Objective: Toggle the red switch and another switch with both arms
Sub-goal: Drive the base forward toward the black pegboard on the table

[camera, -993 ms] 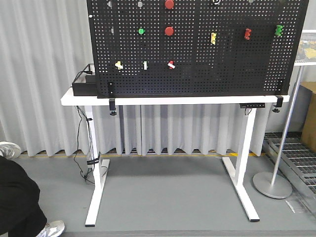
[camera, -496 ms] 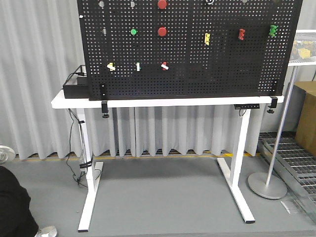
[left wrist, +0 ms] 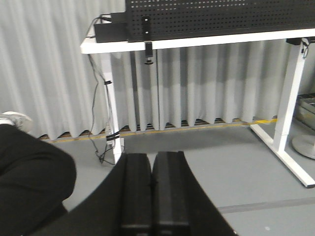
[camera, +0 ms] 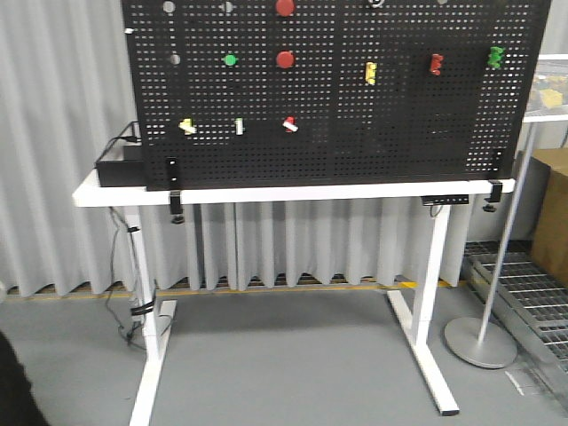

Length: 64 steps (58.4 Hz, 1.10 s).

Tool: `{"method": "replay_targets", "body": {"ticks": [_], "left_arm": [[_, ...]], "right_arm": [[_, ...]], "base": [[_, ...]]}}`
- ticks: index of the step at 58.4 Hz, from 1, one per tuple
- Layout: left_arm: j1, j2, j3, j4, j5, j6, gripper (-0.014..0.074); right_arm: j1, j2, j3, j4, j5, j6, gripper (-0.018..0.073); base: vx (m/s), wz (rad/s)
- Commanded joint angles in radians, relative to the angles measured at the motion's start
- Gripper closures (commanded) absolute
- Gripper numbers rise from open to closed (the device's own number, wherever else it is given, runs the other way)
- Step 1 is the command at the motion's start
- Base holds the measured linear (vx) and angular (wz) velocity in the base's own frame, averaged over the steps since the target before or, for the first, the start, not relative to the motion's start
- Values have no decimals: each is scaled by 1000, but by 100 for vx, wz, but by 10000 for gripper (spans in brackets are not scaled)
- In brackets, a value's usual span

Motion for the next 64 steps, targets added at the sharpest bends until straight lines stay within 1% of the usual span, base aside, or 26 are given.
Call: {"method": "replay_targets", "body": {"ticks": [1, 26, 64], "left_arm": [[1, -10, 20, -4, -81, -7, 594], [1, -10, 20, -4, -81, -7, 594], [1, -10, 20, -4, -81, -7, 594]], "right_arm": [[-6, -10, 5, -5, -81, 0, 566], [-6, -10, 5, -5, -81, 0, 566], [-6, -10, 5, -5, -81, 0, 566]], "base": [[14, -18], [19, -5], [30, 13]]}}
